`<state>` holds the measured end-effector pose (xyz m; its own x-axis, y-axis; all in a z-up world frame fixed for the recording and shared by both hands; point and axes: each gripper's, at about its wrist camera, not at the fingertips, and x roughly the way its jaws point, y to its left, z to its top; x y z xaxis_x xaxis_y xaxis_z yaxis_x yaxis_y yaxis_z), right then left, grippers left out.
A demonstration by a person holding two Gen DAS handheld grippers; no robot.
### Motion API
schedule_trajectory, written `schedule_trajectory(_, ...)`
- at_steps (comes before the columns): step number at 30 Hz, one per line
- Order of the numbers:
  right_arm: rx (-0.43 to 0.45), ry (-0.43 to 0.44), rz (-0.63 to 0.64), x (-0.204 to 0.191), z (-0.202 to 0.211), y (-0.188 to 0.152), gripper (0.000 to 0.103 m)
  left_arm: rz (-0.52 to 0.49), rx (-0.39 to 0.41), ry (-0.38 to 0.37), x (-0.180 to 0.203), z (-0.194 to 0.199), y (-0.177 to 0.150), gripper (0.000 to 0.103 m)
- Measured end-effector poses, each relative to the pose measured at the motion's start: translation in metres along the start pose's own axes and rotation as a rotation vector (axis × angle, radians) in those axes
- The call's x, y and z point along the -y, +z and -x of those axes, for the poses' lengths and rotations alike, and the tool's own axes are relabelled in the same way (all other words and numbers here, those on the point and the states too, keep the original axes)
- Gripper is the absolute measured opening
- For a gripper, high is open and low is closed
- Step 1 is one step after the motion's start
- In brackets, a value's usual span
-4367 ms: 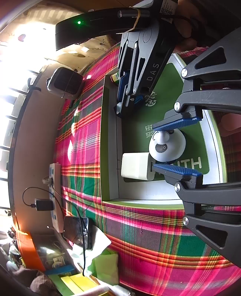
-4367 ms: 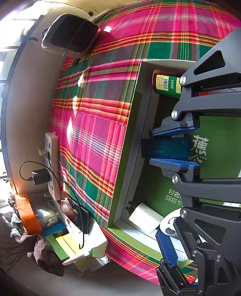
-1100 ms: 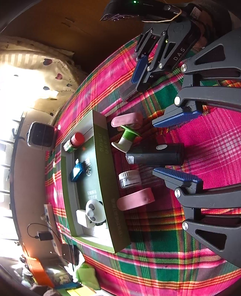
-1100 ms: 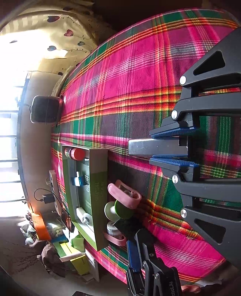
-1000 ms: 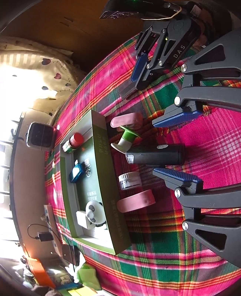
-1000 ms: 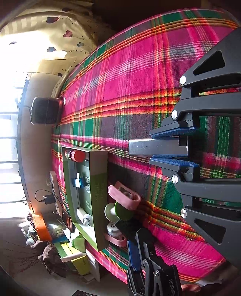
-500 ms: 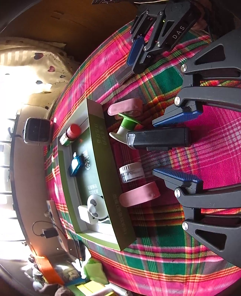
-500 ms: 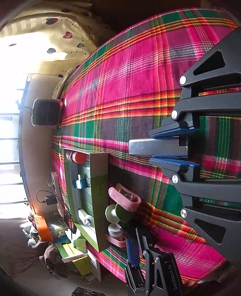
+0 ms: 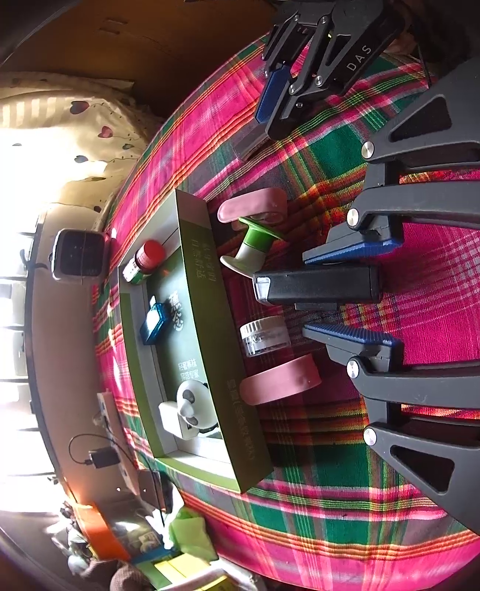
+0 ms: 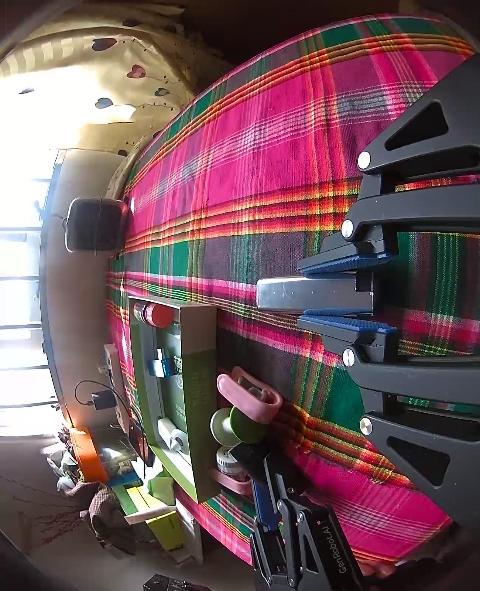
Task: Organize rigid objects
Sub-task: 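Grasp the dark metal stick with the right tool while the left tool grasps the black white-capped item, then lift both held black objects and carry them toward the green box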
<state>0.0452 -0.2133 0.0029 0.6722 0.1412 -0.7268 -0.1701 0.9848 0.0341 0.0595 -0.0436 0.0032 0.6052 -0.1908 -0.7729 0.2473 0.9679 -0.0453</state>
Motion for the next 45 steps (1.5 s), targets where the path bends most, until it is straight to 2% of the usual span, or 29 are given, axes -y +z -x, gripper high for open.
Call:
schedule_trajectory(3,0.000,0.000,0.000,0.0002,0.0002,0.0000,0.024,0.006,0.002,-0.002,-0.0011,0.0005,-0.0004,0.023)
schedule_trajectory(45,0.010,0.012,-0.008,0.0003,0.0052,0.0021,0.024,0.039,0.028,-0.029,-0.0055,0.0096,-0.0003,0.023)
